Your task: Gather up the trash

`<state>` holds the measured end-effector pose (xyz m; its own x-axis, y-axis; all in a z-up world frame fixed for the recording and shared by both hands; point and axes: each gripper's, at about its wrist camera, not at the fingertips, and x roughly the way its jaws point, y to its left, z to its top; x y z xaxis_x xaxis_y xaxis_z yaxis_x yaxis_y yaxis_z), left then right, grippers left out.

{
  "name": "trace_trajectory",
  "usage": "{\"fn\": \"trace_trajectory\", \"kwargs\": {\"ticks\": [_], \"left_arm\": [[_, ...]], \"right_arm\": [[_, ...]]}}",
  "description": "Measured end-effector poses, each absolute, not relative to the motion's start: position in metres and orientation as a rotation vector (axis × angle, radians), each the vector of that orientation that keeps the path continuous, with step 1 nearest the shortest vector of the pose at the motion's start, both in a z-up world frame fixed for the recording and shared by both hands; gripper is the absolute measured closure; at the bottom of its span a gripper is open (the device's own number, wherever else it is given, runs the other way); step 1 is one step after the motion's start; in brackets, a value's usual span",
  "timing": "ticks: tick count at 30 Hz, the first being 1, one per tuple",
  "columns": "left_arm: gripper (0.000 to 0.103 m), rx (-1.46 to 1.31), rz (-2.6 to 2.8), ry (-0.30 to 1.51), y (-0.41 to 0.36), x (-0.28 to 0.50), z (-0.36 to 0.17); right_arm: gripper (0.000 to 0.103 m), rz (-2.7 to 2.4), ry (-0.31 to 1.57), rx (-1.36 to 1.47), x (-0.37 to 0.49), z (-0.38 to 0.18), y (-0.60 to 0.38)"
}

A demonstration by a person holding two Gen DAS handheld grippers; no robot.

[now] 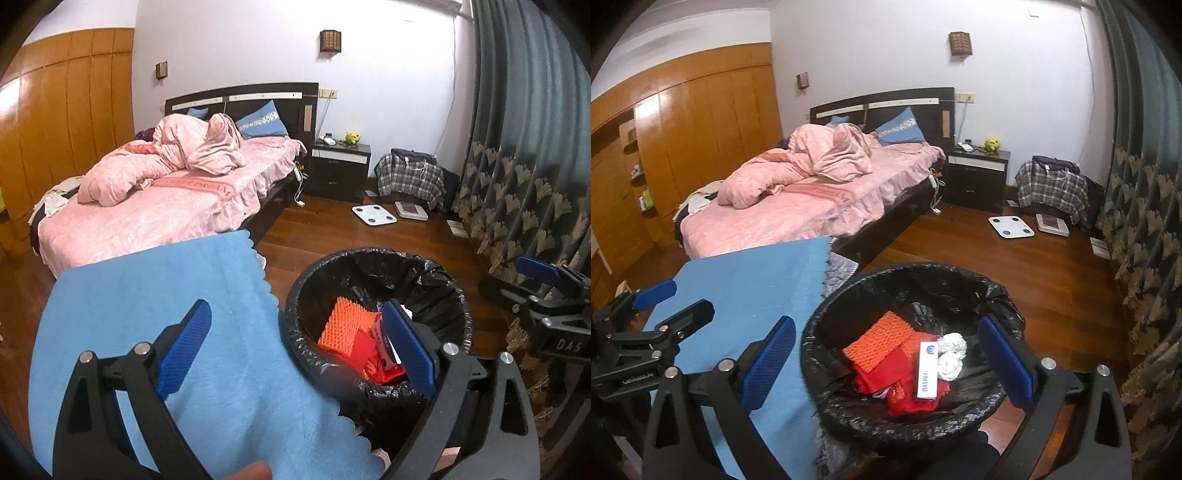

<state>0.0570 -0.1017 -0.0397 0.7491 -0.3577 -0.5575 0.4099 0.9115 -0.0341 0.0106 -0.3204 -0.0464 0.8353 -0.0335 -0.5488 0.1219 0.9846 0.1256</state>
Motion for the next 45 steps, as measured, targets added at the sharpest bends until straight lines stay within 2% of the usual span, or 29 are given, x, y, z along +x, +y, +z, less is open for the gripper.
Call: {"fn": "trace_trajectory", "kwargs": {"ticks": [18, 45], "left_arm": [[0.012, 0.068, -0.433, 0.520, -0.088, 0.027, -0.006], [0.012, 0.061, -0.430, 0.514, -0.086, 0.025, -0.003]], "right_arm": [[0.006, -0.033, 0.502, 0.123, -0.008, -0.012, -0.296], [0.006, -0.029, 0.495, 0.120, -0.011, -0.010, -0.292]]}}
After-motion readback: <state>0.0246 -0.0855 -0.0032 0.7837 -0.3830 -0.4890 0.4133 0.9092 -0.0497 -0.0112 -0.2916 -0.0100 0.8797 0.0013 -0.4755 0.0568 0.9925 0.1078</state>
